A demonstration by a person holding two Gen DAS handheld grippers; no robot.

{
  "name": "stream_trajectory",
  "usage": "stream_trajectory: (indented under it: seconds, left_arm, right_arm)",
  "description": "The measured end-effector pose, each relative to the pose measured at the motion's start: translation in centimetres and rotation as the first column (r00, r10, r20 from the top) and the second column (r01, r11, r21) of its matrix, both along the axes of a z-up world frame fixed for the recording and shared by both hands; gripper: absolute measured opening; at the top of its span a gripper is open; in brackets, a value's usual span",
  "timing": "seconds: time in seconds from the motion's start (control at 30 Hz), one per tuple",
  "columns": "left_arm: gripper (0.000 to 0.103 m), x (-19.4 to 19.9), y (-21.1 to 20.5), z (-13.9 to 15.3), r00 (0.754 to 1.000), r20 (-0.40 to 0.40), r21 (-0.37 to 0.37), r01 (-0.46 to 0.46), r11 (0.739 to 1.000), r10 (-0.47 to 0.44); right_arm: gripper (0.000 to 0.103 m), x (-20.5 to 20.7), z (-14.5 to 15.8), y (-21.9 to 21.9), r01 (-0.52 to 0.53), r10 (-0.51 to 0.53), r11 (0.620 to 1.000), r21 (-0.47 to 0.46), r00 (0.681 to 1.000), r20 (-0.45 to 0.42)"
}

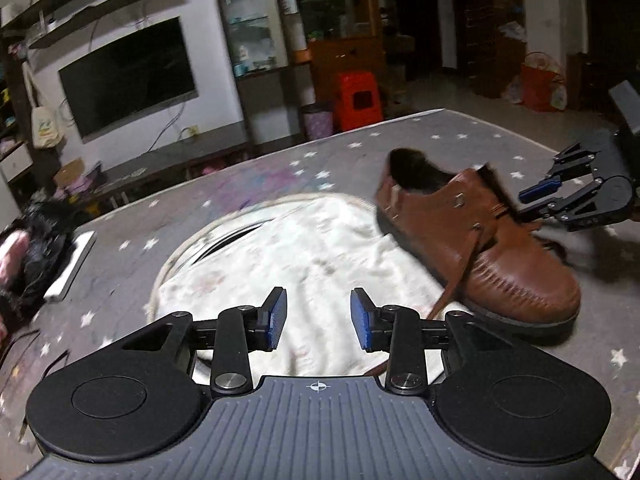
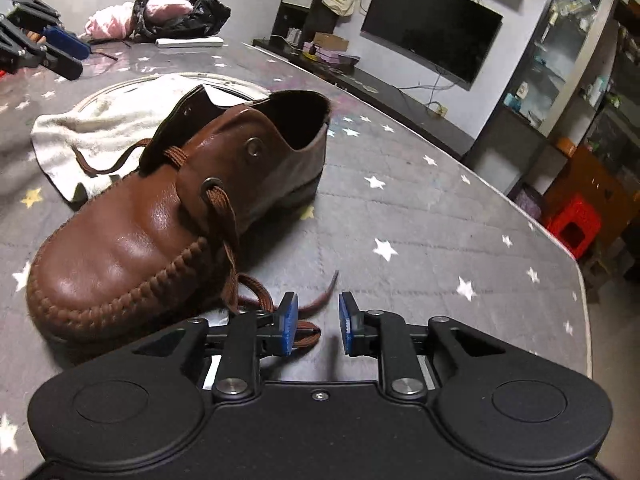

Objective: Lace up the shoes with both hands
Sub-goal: 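Grasp the shoe with the left gripper and the lace end with the right gripper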

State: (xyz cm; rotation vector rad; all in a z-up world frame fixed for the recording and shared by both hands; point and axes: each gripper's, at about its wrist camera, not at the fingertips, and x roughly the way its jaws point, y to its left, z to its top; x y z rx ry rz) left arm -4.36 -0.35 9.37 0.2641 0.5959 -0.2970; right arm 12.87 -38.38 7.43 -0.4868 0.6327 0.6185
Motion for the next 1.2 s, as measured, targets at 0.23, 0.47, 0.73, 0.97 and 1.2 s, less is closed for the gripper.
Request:
stream_trajectory:
  seconds: [0.23,0.47,0.73,0.97,1.2]
  left_arm:
    - [0.04,0.3,-2.6,1.0,0.997,0.027,0.004,0.066,0.998,-0.066]
    - [0.042,0.6,-4.3,1.2,0.992,0.03,0.006,0.122,0.993,-0.122]
    - [0.046,1.5,-6.6,1.5,0.988,0.003,-0.061,0.157,0.986,-0.157]
    - [0.046,3.6,-8.4,2.2,0.987,-0.052,-0.152,0.142,0.978,-0.152]
    - [0.046,6.6,-9.3,2.3,0.985,-0.145,-0.209,0.059,0.976,-0.091]
  right_arm:
    - [0.023,2.2,0.0,-0.9,0.11,-0.089,0.98,0.164,0.987,-0.134]
    - [0.022,3.6,-1.5,-0.3,0.185,-0.142,0.966,0.181,0.964,-0.224]
    - [0.002,2.5,-1.2,0.7,0.14,-0.124,0.981,0.137,0.986,-0.114]
    - [0.002,-1.9,2.9,2.1,-0.017,0.026,0.999,-0.038,0.967,0.254]
    - [0.002,-5.3,3.9,3.3,-0.14,0.209,0.97,-0.2,0.901,0.381]
